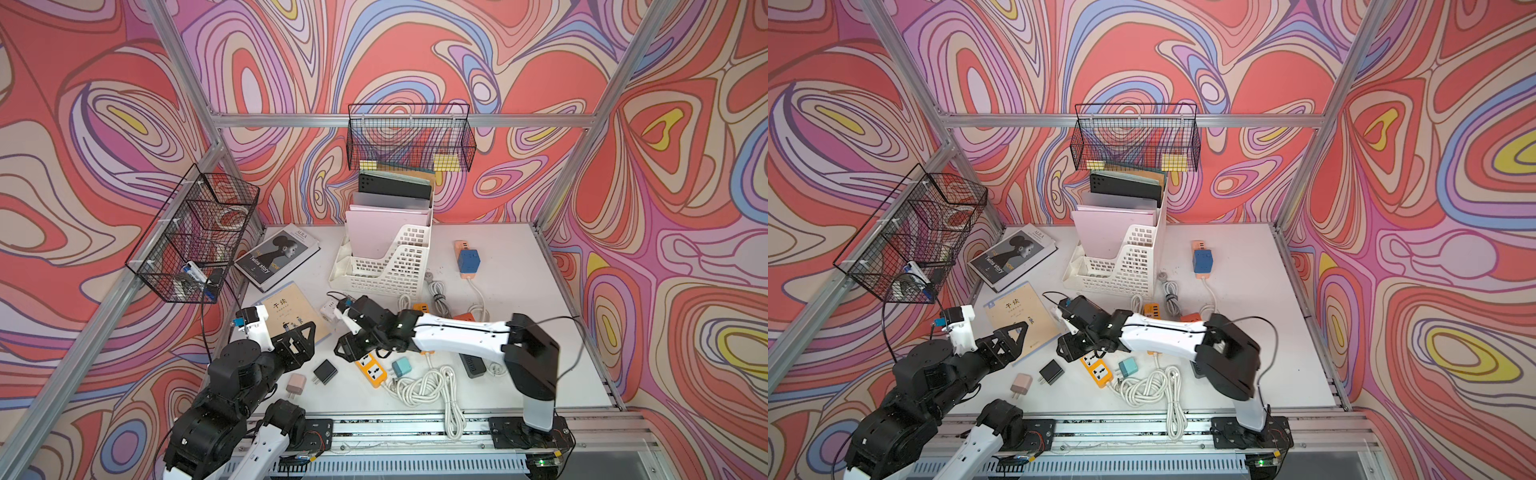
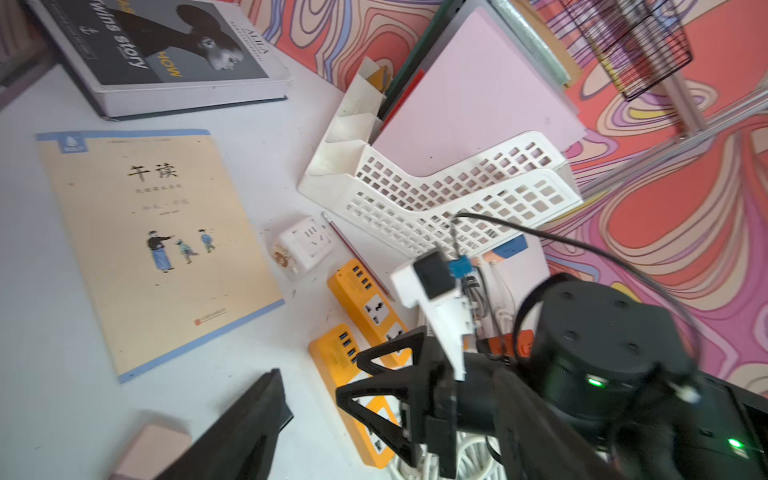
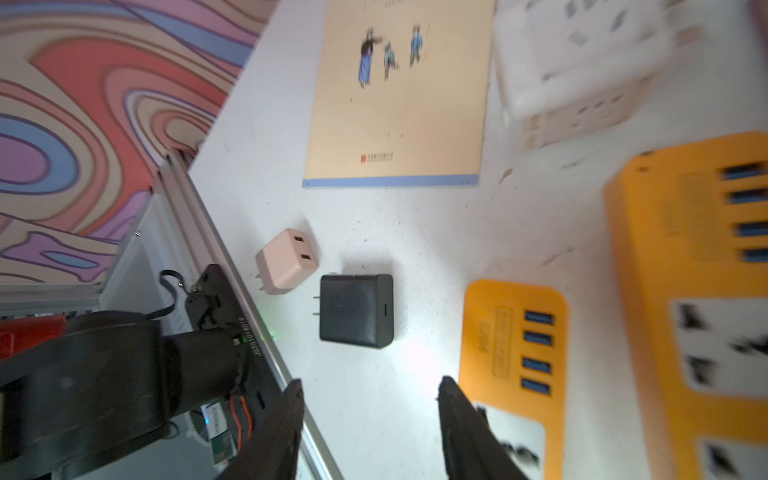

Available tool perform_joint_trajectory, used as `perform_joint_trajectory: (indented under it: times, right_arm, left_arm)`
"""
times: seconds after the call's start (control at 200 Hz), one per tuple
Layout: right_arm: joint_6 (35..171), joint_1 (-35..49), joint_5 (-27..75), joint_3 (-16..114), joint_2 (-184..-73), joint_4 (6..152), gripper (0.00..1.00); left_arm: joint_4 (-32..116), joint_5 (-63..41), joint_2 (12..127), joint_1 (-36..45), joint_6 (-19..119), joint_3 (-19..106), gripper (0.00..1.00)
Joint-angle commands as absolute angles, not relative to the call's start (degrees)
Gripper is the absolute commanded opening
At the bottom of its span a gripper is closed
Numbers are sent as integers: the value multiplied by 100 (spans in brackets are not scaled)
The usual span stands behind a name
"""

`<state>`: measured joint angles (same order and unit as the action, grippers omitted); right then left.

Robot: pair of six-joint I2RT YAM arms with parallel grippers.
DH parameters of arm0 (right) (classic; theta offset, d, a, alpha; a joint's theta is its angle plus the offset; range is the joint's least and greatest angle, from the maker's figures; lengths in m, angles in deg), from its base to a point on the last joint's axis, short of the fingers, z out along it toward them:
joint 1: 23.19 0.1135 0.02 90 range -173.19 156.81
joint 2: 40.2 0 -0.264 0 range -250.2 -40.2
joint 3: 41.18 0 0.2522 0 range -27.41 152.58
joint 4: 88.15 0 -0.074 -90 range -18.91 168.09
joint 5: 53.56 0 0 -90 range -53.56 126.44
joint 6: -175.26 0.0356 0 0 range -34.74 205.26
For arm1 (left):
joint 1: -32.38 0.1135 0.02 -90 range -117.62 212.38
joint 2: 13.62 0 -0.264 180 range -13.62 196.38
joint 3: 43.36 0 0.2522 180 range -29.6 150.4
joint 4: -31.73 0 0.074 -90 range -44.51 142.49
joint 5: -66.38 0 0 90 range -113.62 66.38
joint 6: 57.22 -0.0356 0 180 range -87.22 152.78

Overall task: Pull the plug off the socket
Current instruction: Place the plug at the center of the board, then adjust the socket at the center of the board.

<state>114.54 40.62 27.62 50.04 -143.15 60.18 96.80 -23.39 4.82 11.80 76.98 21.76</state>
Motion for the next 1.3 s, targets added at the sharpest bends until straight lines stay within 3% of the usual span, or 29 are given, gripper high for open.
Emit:
perform_joint_trajectory:
  times: [0.0, 0.17, 0.381, 0.631, 0.846, 1.071, 1.297]
  right_arm:
    - [11389, 4071, 4298, 4139, -13139, 6436, 52]
    - [11994, 4071, 5271, 3040, -11770, 6210, 53]
    - [12778, 4071, 5938, 2244, -10762, 5911, 53]
    - [12692, 3980, 6759, 1478, -9805, 6229, 58]
    - [12684, 3689, 5973, 1082, -9661, 6459, 58]
    - [12798, 3538, 5372, 782, -9408, 6357, 59]
    - [13235, 3362, 5284, 694, -9176, 6221, 59]
  left_arm:
    - [8672, -1286, 265, 1211, 8149, 1637, 86]
    - [7324, -155, 318, 1212, 9176, 592, 80]
    - [6126, 701, 1466, 1067, 9926, 142, 76]
    - [5921, -689, 2424, -407, 9938, 460, 76]
    - [5909, -1988, 2878, -1751, 10290, 401, 76]
    - [5949, -2416, 3147, -2265, 10460, 437, 76]
    - [5867, -2630, 3001, -2276, 10208, 256, 78]
